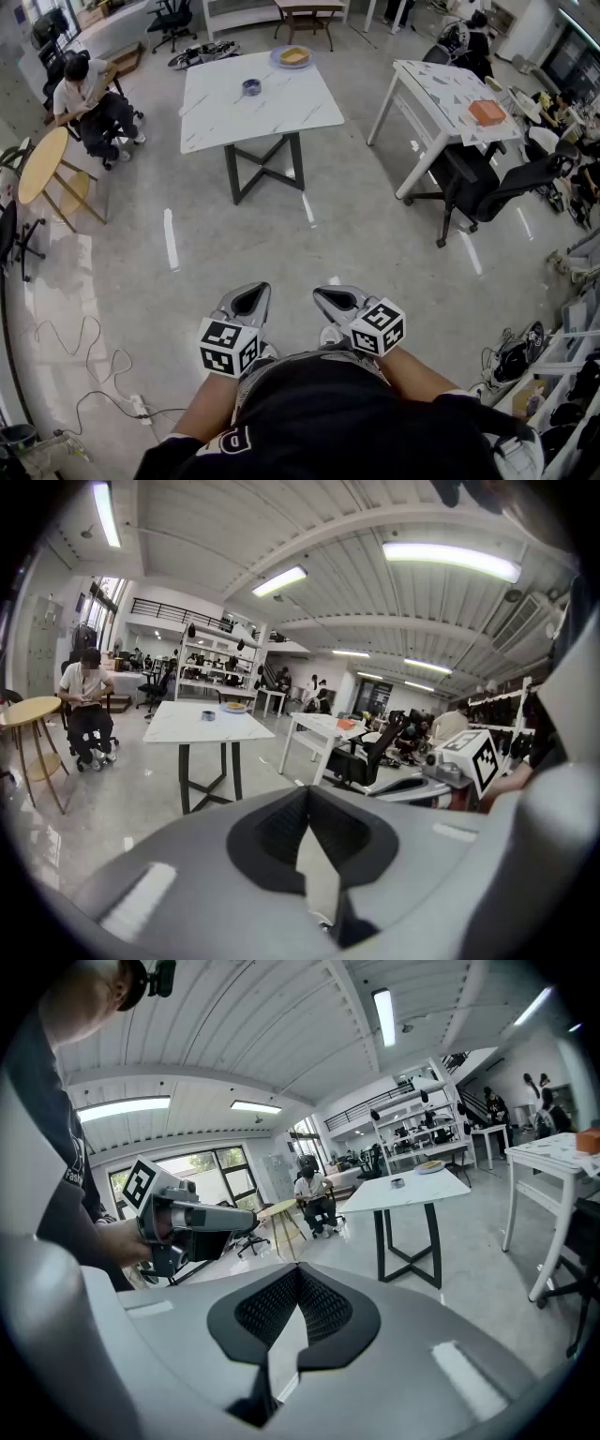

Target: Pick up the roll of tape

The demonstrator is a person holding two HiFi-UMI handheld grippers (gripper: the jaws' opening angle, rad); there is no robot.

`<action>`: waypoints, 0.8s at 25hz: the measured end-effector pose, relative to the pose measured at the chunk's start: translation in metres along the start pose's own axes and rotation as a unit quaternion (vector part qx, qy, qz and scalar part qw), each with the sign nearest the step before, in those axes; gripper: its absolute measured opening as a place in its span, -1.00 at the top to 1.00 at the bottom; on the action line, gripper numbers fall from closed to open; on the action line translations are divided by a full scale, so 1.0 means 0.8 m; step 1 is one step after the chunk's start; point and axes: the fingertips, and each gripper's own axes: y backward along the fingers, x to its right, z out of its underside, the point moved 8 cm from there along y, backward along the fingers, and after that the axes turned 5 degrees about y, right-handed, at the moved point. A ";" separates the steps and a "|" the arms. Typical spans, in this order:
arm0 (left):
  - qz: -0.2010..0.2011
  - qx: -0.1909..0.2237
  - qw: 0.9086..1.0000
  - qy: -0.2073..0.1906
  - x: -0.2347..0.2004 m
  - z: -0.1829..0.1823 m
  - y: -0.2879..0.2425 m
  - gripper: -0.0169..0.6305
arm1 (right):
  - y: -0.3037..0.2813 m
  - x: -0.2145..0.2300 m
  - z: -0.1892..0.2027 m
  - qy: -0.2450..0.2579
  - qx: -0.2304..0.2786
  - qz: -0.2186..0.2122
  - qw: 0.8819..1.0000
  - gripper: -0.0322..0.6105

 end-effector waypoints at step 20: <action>-0.001 0.000 1.000 -0.002 -0.004 -0.002 -0.001 0.77 | -0.005 0.004 -0.002 0.000 0.002 -0.002 1.000 0.90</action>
